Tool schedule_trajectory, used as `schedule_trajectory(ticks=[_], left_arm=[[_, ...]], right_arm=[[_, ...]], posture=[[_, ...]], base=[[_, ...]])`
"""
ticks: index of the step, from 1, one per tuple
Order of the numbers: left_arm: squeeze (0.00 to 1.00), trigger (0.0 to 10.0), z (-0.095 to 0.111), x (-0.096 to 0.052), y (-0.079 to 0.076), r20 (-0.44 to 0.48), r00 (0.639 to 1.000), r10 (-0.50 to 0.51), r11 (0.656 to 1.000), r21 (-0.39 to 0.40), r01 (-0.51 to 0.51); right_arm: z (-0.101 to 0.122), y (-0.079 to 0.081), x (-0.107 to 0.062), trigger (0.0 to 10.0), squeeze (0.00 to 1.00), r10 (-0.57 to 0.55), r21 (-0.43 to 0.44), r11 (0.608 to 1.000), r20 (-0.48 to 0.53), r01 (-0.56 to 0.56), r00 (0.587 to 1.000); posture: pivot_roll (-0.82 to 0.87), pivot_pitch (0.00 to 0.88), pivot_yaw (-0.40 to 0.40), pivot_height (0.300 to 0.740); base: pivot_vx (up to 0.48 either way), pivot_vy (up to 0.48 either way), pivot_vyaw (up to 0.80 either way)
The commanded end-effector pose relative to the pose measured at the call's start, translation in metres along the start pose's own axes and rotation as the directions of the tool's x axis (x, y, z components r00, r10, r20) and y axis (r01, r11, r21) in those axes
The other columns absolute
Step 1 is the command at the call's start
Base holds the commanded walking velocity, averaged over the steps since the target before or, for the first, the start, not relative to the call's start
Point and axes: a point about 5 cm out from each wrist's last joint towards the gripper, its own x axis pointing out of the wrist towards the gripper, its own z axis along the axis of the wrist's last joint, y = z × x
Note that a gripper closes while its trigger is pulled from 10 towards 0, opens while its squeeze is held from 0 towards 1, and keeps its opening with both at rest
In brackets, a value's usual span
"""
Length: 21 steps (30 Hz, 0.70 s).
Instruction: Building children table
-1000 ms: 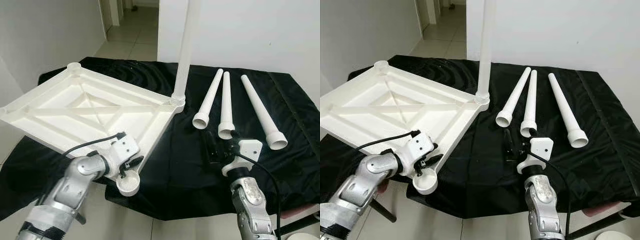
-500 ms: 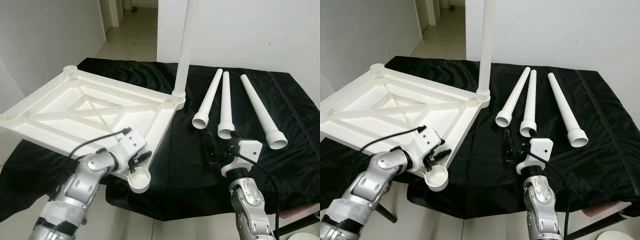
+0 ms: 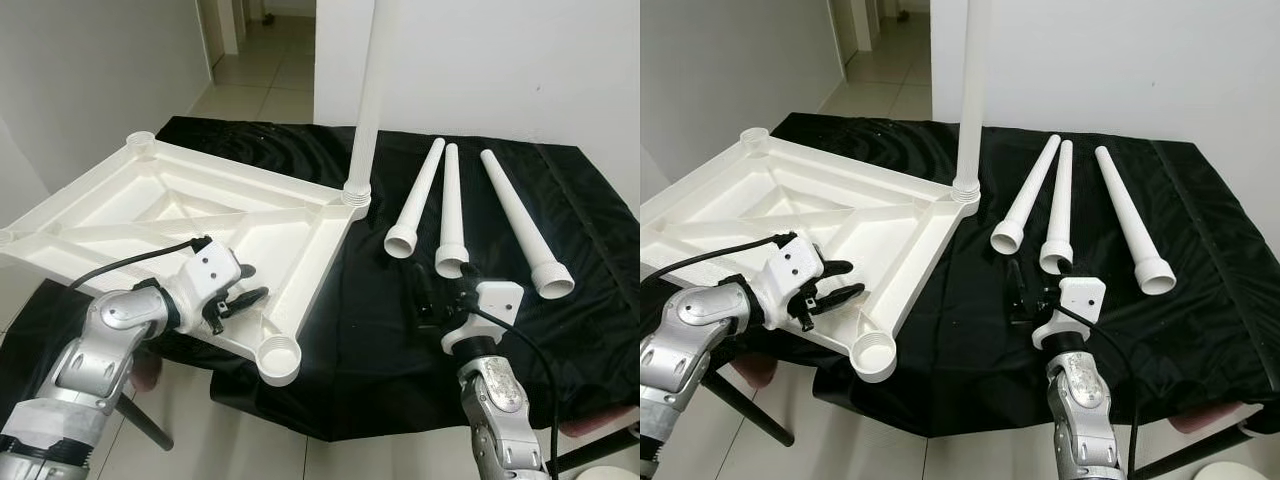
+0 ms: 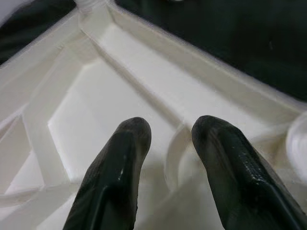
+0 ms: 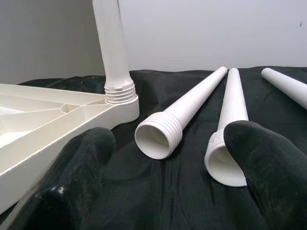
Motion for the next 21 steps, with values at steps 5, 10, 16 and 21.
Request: schedule_trajectory(ticks=[5, 10, 16, 21], left_arm=[[0.0, 10.0, -0.029, -0.004, 0.006, -0.179, 0.983, 0.034, 0.997, 0.075, -0.021], [0.0, 10.0, -0.032, 0.001, 0.006, -0.206, 0.978, 0.044, 0.995, 0.091, -0.026], [0.0, 10.0, -0.031, 0.012, 0.009, -0.216, 0.971, 0.1, 0.989, 0.126, -0.074], [0.0, 10.0, -0.026, 0.024, 0.013, -0.2, 0.967, 0.158, 0.983, 0.122, -0.135]], right_arm=[[-0.002, -0.002, -0.003, 10.0, 0.0, -0.006, -0.001, 1.0, -0.017, 0.006, 1.0], [-0.001, -0.003, -0.003, 10.0, 0.0, -0.008, -0.001, 1.0, -0.015, 0.008, 1.0], [0.0, -0.004, -0.004, 10.0, 0.0, -0.016, -0.003, 1.0, -0.017, 0.015, 1.0], [0.0, -0.004, -0.004, 10.0, 0.0, -0.019, -0.002, 1.0, -0.019, 0.019, 1.0]], posture=[[0.01, 0.0, 0.008, 0.74], [0.0, 0.0, 0.006, 0.74], [0.0, 0.0, 0.005, 0.74], [0.0, 0.002, 0.003, 0.74]], base=[[0.0, 0.0, 0.0], [0.0, 0.0, 0.0], [0.0, 0.0, 0.0], [0.0, 0.0, 0.0]])
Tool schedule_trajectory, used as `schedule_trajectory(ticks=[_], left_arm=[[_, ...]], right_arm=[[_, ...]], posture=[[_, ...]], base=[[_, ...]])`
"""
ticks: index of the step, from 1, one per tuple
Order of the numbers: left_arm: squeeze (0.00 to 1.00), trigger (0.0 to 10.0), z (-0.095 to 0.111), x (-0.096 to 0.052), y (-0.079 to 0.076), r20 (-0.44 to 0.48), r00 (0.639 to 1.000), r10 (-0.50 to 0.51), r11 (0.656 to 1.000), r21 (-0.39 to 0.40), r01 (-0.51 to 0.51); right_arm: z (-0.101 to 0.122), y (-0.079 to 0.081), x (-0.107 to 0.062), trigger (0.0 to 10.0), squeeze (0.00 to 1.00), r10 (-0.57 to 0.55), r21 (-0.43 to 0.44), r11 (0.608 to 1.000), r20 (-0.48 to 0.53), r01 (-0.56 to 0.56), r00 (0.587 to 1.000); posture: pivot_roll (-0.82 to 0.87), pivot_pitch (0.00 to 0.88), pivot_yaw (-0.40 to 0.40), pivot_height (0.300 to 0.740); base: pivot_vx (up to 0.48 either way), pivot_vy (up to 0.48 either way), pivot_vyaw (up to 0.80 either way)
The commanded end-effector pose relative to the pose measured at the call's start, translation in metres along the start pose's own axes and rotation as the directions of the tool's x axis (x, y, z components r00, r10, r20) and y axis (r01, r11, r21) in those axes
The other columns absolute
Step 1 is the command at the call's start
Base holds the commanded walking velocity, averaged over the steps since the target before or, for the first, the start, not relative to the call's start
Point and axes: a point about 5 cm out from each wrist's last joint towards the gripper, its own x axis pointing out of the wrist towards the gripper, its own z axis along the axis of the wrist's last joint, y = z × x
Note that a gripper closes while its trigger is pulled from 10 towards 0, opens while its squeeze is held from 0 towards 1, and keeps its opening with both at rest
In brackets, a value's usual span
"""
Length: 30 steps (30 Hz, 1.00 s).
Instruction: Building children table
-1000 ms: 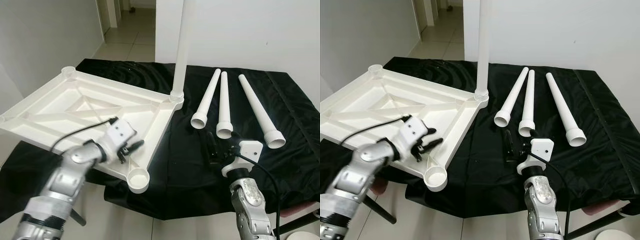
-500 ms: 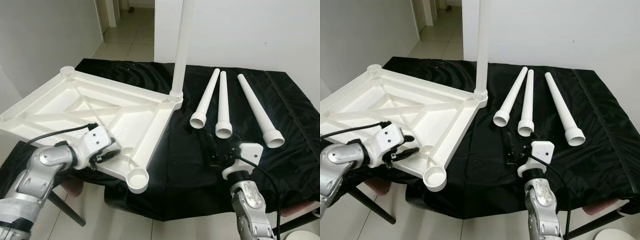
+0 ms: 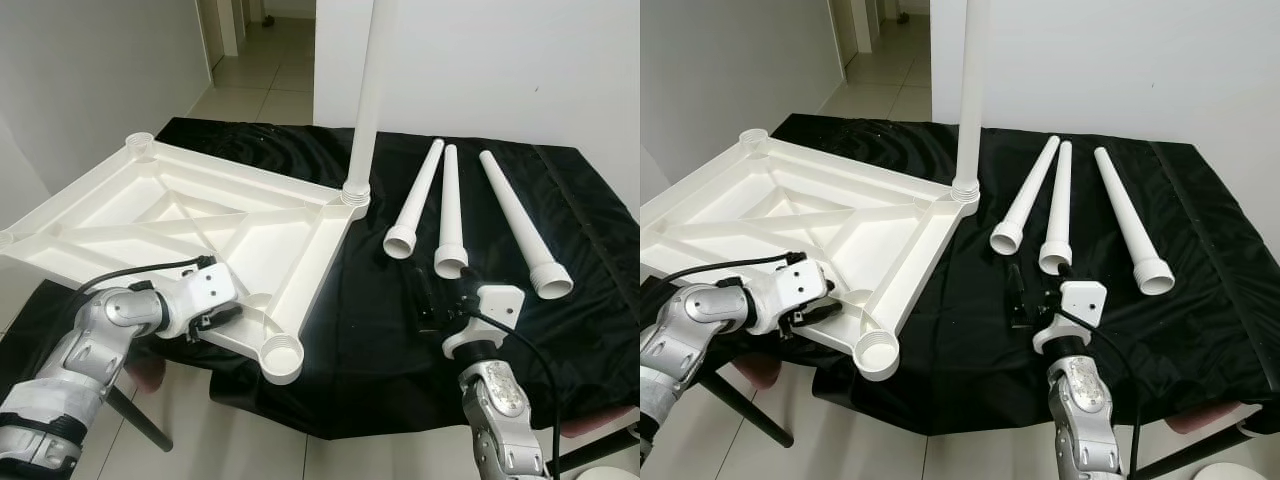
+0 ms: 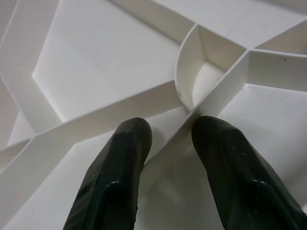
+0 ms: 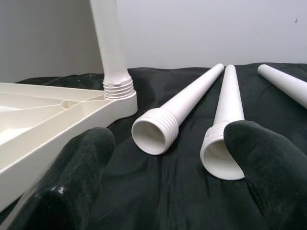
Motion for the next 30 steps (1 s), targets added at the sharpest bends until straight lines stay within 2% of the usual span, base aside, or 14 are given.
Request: schedule_trajectory(ticks=[1, 2, 6, 7, 8, 9, 12, 16, 19, 20, 23, 26, 28, 30], left_arm=[[0.0, 10.0, 0.001, 0.009, 0.008, -0.022, 0.974, 0.225, 0.974, -0.016, -0.225], [0.0, 10.0, 0.006, 0.017, 0.011, -0.018, 0.966, 0.258, 0.966, -0.023, -0.259], [0.0, 10.0, 0.013, 0.027, 0.016, -0.013, 0.955, 0.296, 0.955, -0.026, -0.296], [0.0, 10.0, 0.021, 0.034, 0.023, -0.007, 0.937, 0.349, 0.935, -0.061, -0.349], [0.0, 10.0, 0.021, 0.034, 0.023, -0.007, 0.937, 0.349, 0.935, -0.061, -0.349], [0.0, 10.0, 0.028, 0.039, 0.03, -0.003, 0.92, 0.392, 0.916, -0.098, -0.39], [0.0, 10.0, 0.041, 0.048, 0.038, 0.004, 0.899, 0.439, 0.89, -0.141, -0.434], [0.0, 10.0, 0.057, 0.061, 0.039, 0.016, 0.89, 0.455, 0.878, -0.172, -0.446], [0.0, 10.0, 0.057, 0.061, 0.039, 0.016, 0.89, 0.455, 0.878, -0.172, -0.446], [0.0, 10.0, 0.058, 0.063, 0.038, 0.015, 0.89, 0.456, 0.877, -0.181, -0.446], [0.0, 10.0, 0.075, 0.079, 0.016, 0.068, 0.924, 0.377, 0.909, -0.22, -0.354], [0.0, 10.0, 0.075, 0.079, 0.016, 0.068, 0.924, 0.377, 0.909, -0.22, -0.354], [0.0, 10.0, 0.079, 0.085, 0.004, 0.087, 0.941, 0.327, 0.928, -0.219, -0.302], [0.0, 10.0, 0.081, 0.087, 0.0, 0.092, 0.947, 0.309, 0.934, -0.218, -0.284]], right_arm=[[-0.001, -0.001, -0.001, 10.0, 0.0, -0.007, 0.0, 1.0, -0.009, 0.007, 1.0], [-0.001, 0.001, 0.0, 10.0, 0.0, -0.006, 0.005, 1.0, -0.009, 0.006, 1.0], [0.0, 0.004, 0.001, 10.0, 0.0, -0.004, 0.011, 1.0, -0.008, 0.004, 1.0], [0.0, 0.005, 0.001, 10.0, 0.0, -0.007, 0.016, 1.0, -0.007, 0.007, 1.0], [0.0, 0.005, 0.001, 10.0, 0.0, -0.007, 0.016, 1.0, -0.007, 0.007, 1.0], [0.0, 0.005, 0.001, 10.0, 0.0, -0.01, 0.019, 1.0, -0.006, 0.01, 1.0], [0.0, 0.005, 0.001, 10.0, 0.0, -0.018, 0.023, 1.0, -0.006, 0.018, 1.0], [0.001, 0.005, 0.002, 10.0, 0.0, -0.035, 0.027, 0.999, 0.001, 0.035, 0.999], [0.001, 0.005, 0.002, 10.0, 0.0, -0.035, 0.027, 0.999, 0.001, 0.035, 0.999], [0.001, 0.005, 0.002, 10.0, 0.0, -0.039, 0.027, 0.999, 0.003, 0.039, 0.999], [0.006, -0.002, 0.006, 10.0, 0.0, -0.099, 0.018, 0.995, 0.027, 0.099, 0.995], [0.006, -0.002, 0.006, 10.0, 0.0, -0.099, 0.018, 0.995, 0.027, 0.099, 0.995], [0.008, -0.01, 0.01, 10.0, 0.0, -0.139, 0.011, 0.99, 0.037, 0.138, 0.99], [0.009, -0.013, 0.012, 10.0, 0.0, -0.153, 0.009, 0.988, 0.041, 0.153, 0.987]], posture=[[0.0, 0.002, 0.003, 0.74], [-0.01, 0.011, 0.007, 0.74], [-0.01, 0.016, 0.007, 0.74], [-0.01, 0.021, 0.012, 0.74], [-0.01, 0.021, 0.012, 0.74], [-0.01, 0.023, 0.013, 0.74], [-0.01, 0.029, 0.018, 0.74], [-0.02, 0.035, 0.031, 0.74], [-0.02, 0.035, 0.031, 0.74], [-0.02, 0.035, 0.031, 0.74], [-0.03, 0.042, 0.047, 0.74], [-0.03, 0.042, 0.047, 0.74], [-0.03, 0.044, 0.048, 0.74], [-0.03, 0.044, 0.048, 0.74]], base=[[0.0, 0.0, 0.0], [0.0, 0.0, 0.0], [0.0, 0.0, 0.0], [0.0, 0.0, 0.0], [0.0, 0.0, 0.0], [0.0, 0.0, 0.0], [0.0, 0.0, 0.0], [0.0, 0.0, 0.0], [0.0, 0.0, 0.0], [0.0, 0.0, 0.0], [0.0, 0.0, 0.0], [0.0, 0.0, 0.0], [0.0, 0.0, 0.0], [0.0, 0.0, 0.0]])
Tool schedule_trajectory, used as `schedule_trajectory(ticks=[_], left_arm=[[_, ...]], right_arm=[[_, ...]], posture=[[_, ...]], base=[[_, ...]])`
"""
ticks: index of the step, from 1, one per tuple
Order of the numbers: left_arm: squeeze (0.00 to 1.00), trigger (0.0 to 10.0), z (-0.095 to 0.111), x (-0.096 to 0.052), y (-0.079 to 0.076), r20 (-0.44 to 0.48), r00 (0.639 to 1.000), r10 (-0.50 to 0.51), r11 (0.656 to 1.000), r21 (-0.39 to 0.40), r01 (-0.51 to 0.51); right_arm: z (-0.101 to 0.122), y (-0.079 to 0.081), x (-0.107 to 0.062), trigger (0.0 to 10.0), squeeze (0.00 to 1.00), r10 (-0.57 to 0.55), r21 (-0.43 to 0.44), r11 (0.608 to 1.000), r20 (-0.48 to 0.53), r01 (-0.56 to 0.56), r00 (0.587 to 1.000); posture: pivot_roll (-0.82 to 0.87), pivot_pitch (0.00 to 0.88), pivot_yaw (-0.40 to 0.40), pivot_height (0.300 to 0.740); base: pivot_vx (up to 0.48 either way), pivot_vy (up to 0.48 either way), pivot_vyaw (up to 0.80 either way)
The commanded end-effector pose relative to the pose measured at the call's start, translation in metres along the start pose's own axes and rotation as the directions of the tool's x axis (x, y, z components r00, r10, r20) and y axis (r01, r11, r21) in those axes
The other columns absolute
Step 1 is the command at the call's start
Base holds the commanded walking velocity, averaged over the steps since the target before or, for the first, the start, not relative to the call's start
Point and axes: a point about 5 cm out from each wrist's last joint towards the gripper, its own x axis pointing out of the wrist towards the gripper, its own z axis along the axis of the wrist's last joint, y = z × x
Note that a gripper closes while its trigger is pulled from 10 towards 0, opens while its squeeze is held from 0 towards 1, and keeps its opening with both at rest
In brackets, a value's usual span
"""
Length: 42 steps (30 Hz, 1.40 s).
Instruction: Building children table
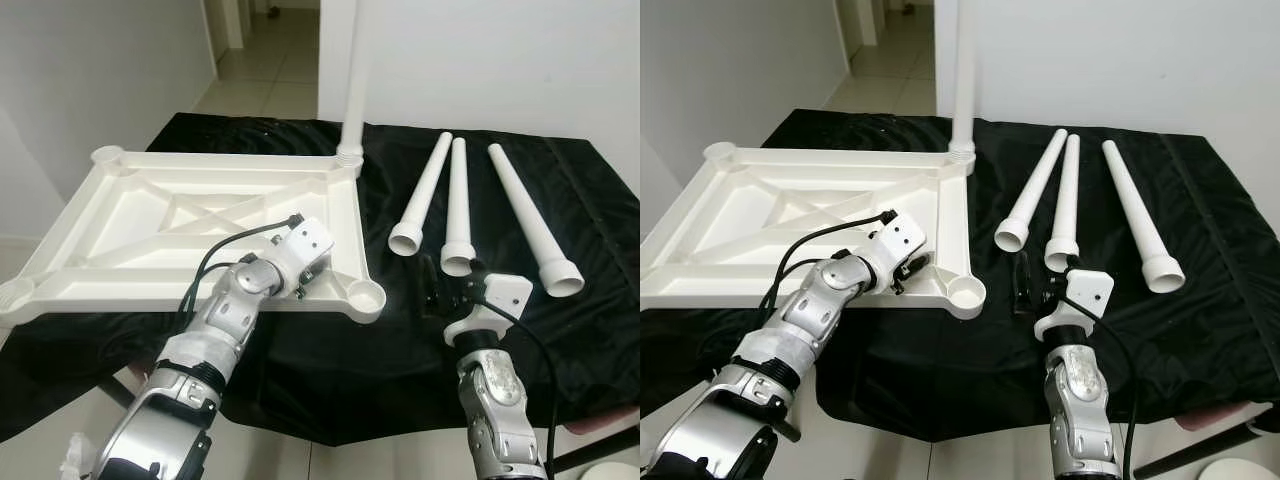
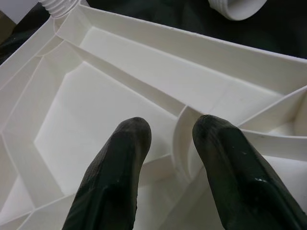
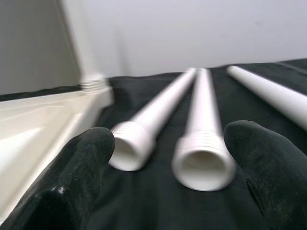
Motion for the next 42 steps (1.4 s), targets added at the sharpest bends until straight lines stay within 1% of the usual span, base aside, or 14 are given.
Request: schedule_trajectory(ticks=[1, 6, 12, 15, 17, 19, 21, 23, 24, 25, 29, 34, 37, 42], left_arm=[[0.0, 10.0, -0.002, 0.001, -0.009, -0.016, 1.0, -0.015, 1.0, 0.001, 0.015], [0.0, 10.0, 0.007, 0.002, -0.018, 0.022, 0.996, -0.092, 0.996, 0.004, 0.092], [0.0, 10.0, 0.015, -0.004, -0.02, 0.083, 0.979, -0.186, 0.983, 0.008, 0.186], [0.0, 10.0, 0.029, -0.02, -0.026, 0.207, 0.934, -0.291, 0.957, 0.056, 0.285], [0.0, 10.0, 0.034, -0.027, -0.028, 0.251, 0.908, -0.335, 0.942, 0.092, 0.322], [0.0, 10.0, 0.037, -0.034, -0.027, 0.279, 0.889, -0.362, 0.932, 0.083, 0.354], [0.0, 10.0, 0.037, -0.034, -0.027, 0.279, 0.889, -0.362, 0.932, 0.083, 0.354], [0.0, 10.0, 0.047, -0.04, -0.021, 0.328, 0.877, -0.351, 0.93, 0.018, 0.366], [0.0, 10.0, 0.047, -0.04, -0.021, 0.328, 0.877, -0.351, 0.93, 0.018, 0.366], [0.0, 10.0, 0.052, -0.042, -0.019, 0.35, 0.871, -0.345, 0.93, 0.004, 0.367], [0.0, 10.0, 0.055, -0.043, -0.015, 0.352, 0.878, -0.323, 0.938, -0.008, 0.348], [0.0, 10.0, 0.056, -0.043, -0.014, 0.352, 0.885, -0.306, 0.942, -0.023, 0.335], [0.0, 10.0, 0.058, -0.042, -0.015, 0.355, 0.892, -0.281, 0.943, -0.07, 0.325], [0.0, 10.0, 0.058, -0.043, -0.022, 0.358, 0.888, -0.289, 0.937, -0.086, 0.339]], right_arm=[[0.001, -0.009, 0.007, 10.0, 0.0, -0.054, -0.018, 0.998, 0.007, 0.054, 0.999], [0.008, -0.027, 0.023, 10.0, 0.0, -0.146, -0.055, 0.987, 0.037, 0.148, 0.989], [0.014, -0.037, 0.029, 10.0, 0.0, -0.208, -0.069, 0.975, 0.07, 0.213, 0.976], [0.015, -0.053, 0.028, 10.0, 0.0, -0.347, -0.048, 0.935, 0.09, 0.352, 0.933], [0.013, -0.058, 0.025, 10.0, 0.0, -0.396, -0.02, 0.917, 0.085, 0.399, 0.914], [0.008, -0.061, 0.022, 10.0, 0.0, -0.442, 0.056, 0.897, 0.062, 0.439, 0.895], [0.008, -0.061, 0.022, 10.0, 0.0, -0.442, 0.056, 0.897, 0.062, 0.439, 0.895], [0.002, -0.064, 0.018, 10.0, 0.0, -0.48, 0.159, 0.868, 0.028, 0.47, 0.877], [0.002, -0.064, 0.018, 10.0, 0.0, -0.48, 0.159, 0.868, 0.028, 0.47, 0.877], [-0.001, -0.066, 0.017, 10.0, 0.0, -0.487, 0.208, 0.856, 0.012, 0.474, 0.874], [-0.005, -0.072, 0.016, 10.0, 0.0, -0.501, 0.283, 0.827, -0.022, 0.486, 0.865], [-0.006, -0.075, 0.016, 10.0, 0.0, -0.507, 0.299, 0.817, -0.034, 0.493, 0.861], [-0.007, -0.088, 0.018, 10.0, 0.0, -0.522, 0.351, 0.788, -0.053, 0.505, 0.851], [-0.005, -0.097, 0.021, 10.0, 0.0, -0.518, 0.384, 0.779, -0.054, 0.496, 0.854]], posture=[[-0.02, 0.046, 0.048, 0.74], [-0.02, 0.044, 0.049, 0.74], [-0.01, 0.041, 0.049, 0.74], [-0.01, 0.042, 0.048, 0.74], [-0.01, 0.039, 0.049, 0.74], [-0.01, 0.039, 0.05, 0.74], [-0.01, 0.039, 0.05, 0.74], [0.0, 0.038, 0.055, 0.74], [0.0, 0.038, 0.055, 0.74], [0.0, 0.038, 0.057, 0.74], [0.0, 0.04, 0.057, 0.74], [0.0, 0.04, 0.058, 0.74], [0.01, 0.044, 0.063, 0.74], [0.01, 0.053, 0.068, 0.74]], base=[[0.0, 0.0, 0.0], [0.0, 0.0, 0.0], [0.0, 0.0, 0.0], [0.0, 0.0, 0.0], [0.0, 0.0, 0.0], [0.0, 0.0, 0.0], [0.0, 0.0, 0.0], [0.0, 0.0, 0.0], [0.0, 0.0, 0.0], [0.0, 0.0, 0.0], [0.0, 0.0, 0.0], [0.0, 0.0, 0.0], [0.0, 0.0, 0.0], [0.0, 0.0, 0.0]])
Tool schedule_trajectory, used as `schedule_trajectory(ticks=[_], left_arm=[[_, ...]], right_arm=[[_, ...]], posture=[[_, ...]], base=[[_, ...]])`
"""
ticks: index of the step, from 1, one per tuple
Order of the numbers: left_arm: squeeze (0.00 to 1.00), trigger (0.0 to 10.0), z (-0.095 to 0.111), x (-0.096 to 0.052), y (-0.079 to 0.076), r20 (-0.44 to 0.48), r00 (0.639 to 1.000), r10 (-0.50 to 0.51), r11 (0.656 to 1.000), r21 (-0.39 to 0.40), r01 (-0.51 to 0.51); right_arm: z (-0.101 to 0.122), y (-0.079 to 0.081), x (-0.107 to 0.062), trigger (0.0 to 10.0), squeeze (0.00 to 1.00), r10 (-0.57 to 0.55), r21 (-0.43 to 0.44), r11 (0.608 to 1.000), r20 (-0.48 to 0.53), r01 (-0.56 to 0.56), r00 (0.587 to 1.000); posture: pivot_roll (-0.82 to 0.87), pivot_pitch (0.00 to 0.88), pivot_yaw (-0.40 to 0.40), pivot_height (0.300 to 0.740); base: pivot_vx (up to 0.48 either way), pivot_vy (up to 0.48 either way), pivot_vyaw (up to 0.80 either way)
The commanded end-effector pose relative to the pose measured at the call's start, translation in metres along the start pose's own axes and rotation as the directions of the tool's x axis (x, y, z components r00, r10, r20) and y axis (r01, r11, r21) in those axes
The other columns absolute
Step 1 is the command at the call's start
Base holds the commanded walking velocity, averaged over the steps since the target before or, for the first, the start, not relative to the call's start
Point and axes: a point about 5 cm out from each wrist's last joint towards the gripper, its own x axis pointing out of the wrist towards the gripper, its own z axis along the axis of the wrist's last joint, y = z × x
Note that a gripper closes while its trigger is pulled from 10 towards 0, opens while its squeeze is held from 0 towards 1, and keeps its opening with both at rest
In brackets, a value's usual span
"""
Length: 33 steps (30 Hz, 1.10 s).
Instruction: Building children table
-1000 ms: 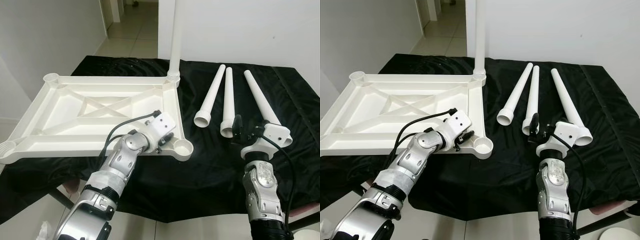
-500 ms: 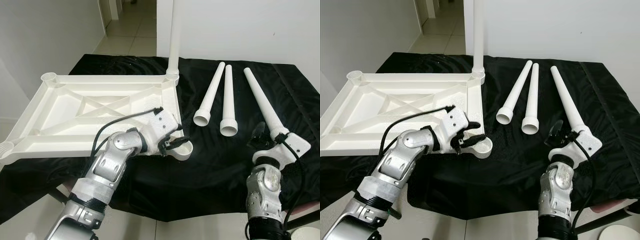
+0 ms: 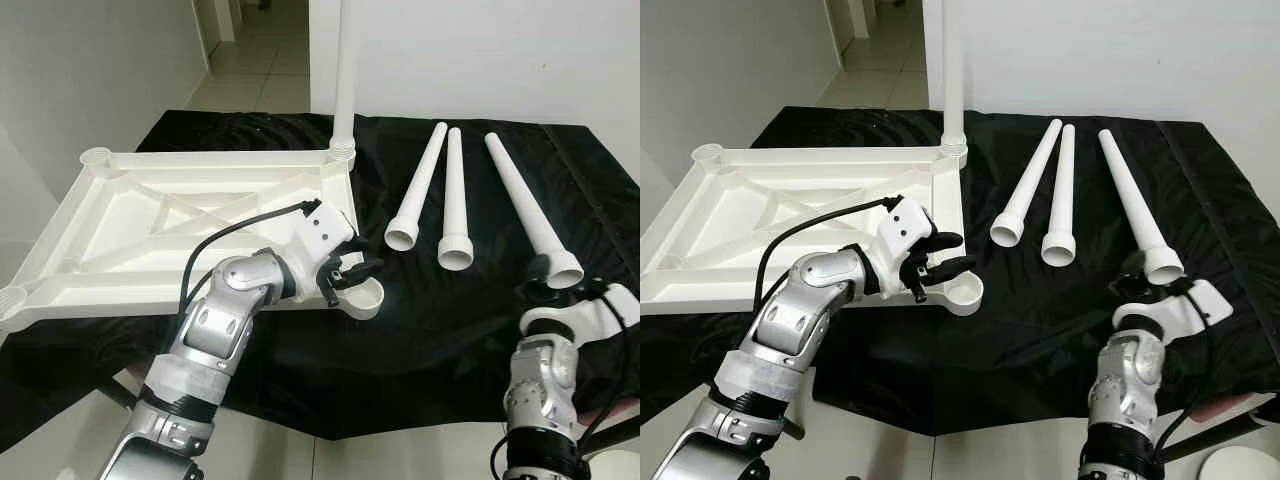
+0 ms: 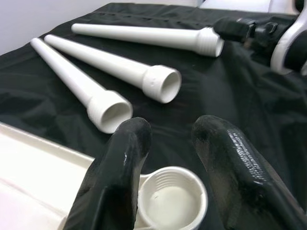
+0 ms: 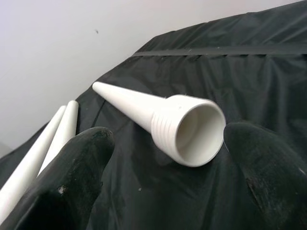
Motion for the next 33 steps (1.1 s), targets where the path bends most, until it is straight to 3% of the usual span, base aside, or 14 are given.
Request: schedule_trajectory(ticks=[1, 5, 11, 29, 30, 31, 33], left_arm=[[0.0, 10.0, 0.0, 0.001, -0.001, -0.003, 0.998, 0.055, 0.998, -0.012, -0.055], [0.0, 10.0, 0.0, 0.001, -0.009, -0.019, 0.999, 0.039, 0.999, -0.028, -0.039], [0.0, 10.0, 0.002, -0.002, -0.008, -0.035, 0.998, 0.045, 0.998, -0.031, -0.046], [0.0, 10.0, 0.004, -0.007, -0.006, -0.066, 0.996, 0.055, 0.998, -0.025, -0.057], [0.0, 10.0, 0.004, -0.006, -0.006, -0.069, 0.996, 0.057, 0.998, -0.022, -0.059], [0.0, 10.0, 0.004, -0.006, -0.006, -0.072, 0.996, 0.058, 0.998, -0.02, -0.06], [0.0, 10.0, 0.004, -0.006, -0.007, -0.075, 0.995, 0.06, 0.998, -0.018, -0.061]], right_arm=[[-0.002, -0.004, 0.003, 10.0, 0.0, -0.005, 0.025, 1.0, -0.025, 0.006, 1.0], [0.001, -0.003, 0.014, 10.0, 0.0, 0.028, 0.063, 0.998, -0.058, -0.025, 0.998], [0.0, 0.003, 0.022, 10.0, 0.0, 0.09, 0.117, 0.99, -0.096, -0.079, 0.991], [0.003, 0.023, 0.043, 10.0, 0.0, 0.193, 0.108, 0.978, -0.132, -0.18, 0.972], [0.006, 0.026, 0.047, 3.8, 0.0, 0.206, 0.099, 0.976, -0.129, -0.194, 0.97], [0.008, 0.028, 0.049, 1.7, 0.0, 0.216, 0.093, 0.974, -0.128, -0.205, 0.968], [0.01, 0.029, 0.051, 1.7, 0.0, 0.223, 0.089, 0.973, -0.125, -0.213, 0.967]], posture=[[0.01, 0.053, 0.068, 0.74], [0.02, 0.075, 0.078, 0.74], [0.03, 0.089, 0.088, 0.74], [0.06, 0.104, 0.11, 0.74], [0.06, 0.105, 0.111, 0.74], [0.06, 0.105, 0.111, 0.74], [0.06, 0.106, 0.111, 0.74]], base=[[0.0, 0.0, 0.0], [0.0, 0.0, 0.0], [0.0, 0.0, 0.0], [0.0, 0.0, 0.0], [0.0, 0.0, 0.0], [0.0, 0.0, 0.0], [0.0, 0.0, 0.0]])
